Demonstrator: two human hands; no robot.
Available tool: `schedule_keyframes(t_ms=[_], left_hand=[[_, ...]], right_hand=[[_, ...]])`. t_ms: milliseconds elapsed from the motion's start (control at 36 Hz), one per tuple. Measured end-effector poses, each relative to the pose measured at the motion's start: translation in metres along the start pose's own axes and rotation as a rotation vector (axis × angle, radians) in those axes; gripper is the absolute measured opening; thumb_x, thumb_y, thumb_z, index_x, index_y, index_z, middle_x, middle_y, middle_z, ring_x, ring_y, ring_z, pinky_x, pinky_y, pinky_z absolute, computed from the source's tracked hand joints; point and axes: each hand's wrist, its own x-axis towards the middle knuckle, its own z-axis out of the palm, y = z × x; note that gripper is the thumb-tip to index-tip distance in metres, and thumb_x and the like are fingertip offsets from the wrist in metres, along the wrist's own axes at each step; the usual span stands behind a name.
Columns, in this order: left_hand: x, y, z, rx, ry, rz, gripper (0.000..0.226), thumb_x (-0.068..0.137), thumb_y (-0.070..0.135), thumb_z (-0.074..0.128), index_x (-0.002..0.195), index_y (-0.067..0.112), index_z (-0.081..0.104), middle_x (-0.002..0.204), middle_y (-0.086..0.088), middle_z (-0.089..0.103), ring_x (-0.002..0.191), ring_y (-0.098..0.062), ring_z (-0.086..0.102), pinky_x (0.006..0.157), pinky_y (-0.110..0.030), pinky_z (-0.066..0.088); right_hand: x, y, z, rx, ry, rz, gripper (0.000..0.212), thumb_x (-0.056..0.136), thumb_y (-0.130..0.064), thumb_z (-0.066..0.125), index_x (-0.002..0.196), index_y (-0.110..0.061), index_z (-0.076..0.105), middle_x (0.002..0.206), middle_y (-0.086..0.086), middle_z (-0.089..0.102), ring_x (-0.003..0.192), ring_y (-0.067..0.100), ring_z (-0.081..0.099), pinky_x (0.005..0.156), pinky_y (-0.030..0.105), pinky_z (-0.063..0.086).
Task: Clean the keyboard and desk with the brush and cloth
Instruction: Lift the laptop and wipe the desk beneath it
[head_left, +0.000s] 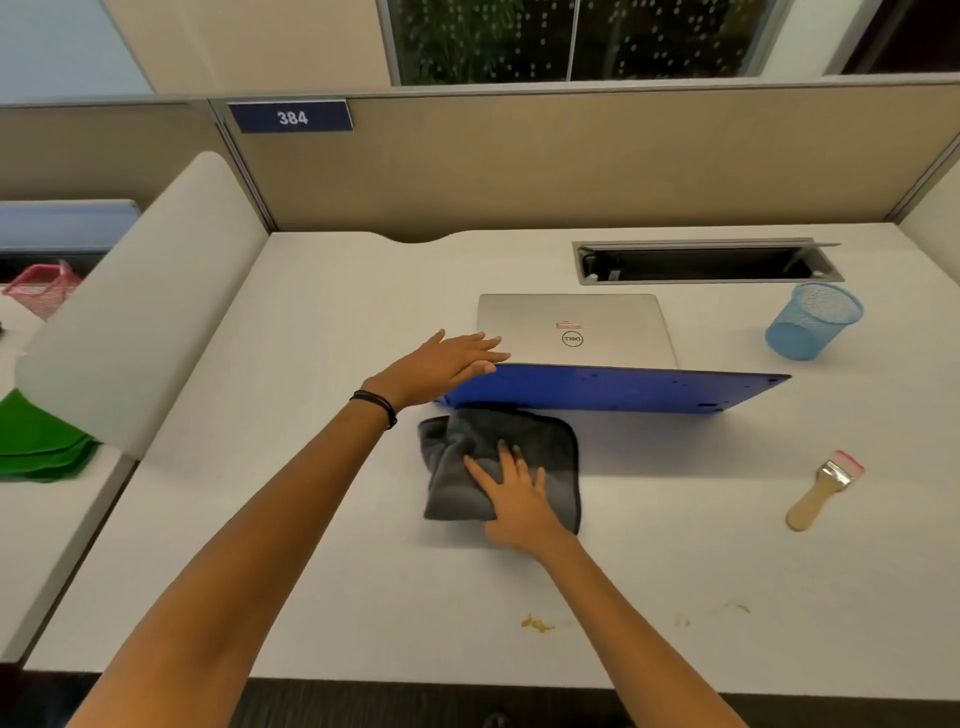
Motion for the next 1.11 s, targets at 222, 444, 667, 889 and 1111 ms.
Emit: schedule_keyframes(t_ms=[222,444,667,889,1111], left_hand=[[-0.001,-0.001,0.0,-0.033,0.001,0.013,0.046,0.101,0.042,0.023,0.144,0.03,0.036,0.156,0.007,0.021,0.145,-0.012,0.011,0.116,-0.044,-0.002],[-0.005,-0.002,0.001,-0.003,0.078,0.031,0.047,0.1,0.043,0.021,0.142,0.031,0.038,0.154,0.007,0.027,0.144,-0.011,0.016,0.117,-0.042,0.0],[-0.004,-0.002,0.004,0.045,0.126,0.044,0.046,0.1,0.039,0.022,0.143,0.03,0.037,0.152,0.007,0.029,0.143,-0.013,0.019,0.117,-0.04,0.003],[-0.003,-0.004,0.005,0.063,0.171,0.053,0.045,0.1,0.039,0.023,0.141,0.029,0.04,0.151,0.005,0.033,0.143,-0.015,0.022,0.116,-0.04,0.004],[-0.011,0.0,0.009,0.051,0.159,0.051,0.054,0.096,0.045,0.019,0.142,0.027,0.04,0.15,0.002,0.034,0.142,-0.015,0.024,0.117,-0.039,0.005]], right_hand=[[0.036,-0.063,0.006,-0.117,-0.087,-0.24,0.078,0.091,-0.021,0.053,0.146,-0.038,0.001,0.154,0.012,-0.019,0.141,0.034,-0.016,0.111,0.06,-0.002],[0.003,-0.08,0.021,-0.242,-0.124,-0.605,0.053,0.095,-0.012,0.044,0.142,-0.032,0.031,0.157,0.011,0.0,0.143,0.031,-0.002,0.113,0.058,0.006],[-0.048,-0.038,0.018,-0.095,-0.24,-0.577,0.056,0.088,0.002,0.049,0.135,-0.029,0.046,0.157,0.003,0.011,0.144,0.024,0.005,0.114,0.052,0.005],[-0.107,0.062,-0.017,0.396,0.186,-0.185,0.063,0.086,0.002,0.046,0.131,-0.042,0.045,0.153,-0.007,0.023,0.139,0.009,0.021,0.116,0.033,0.019],[-0.18,0.161,-0.03,0.459,0.462,0.176,0.054,0.083,-0.013,0.042,0.136,-0.024,0.045,0.148,0.004,0.032,0.136,0.017,0.031,0.114,0.038,0.027]])
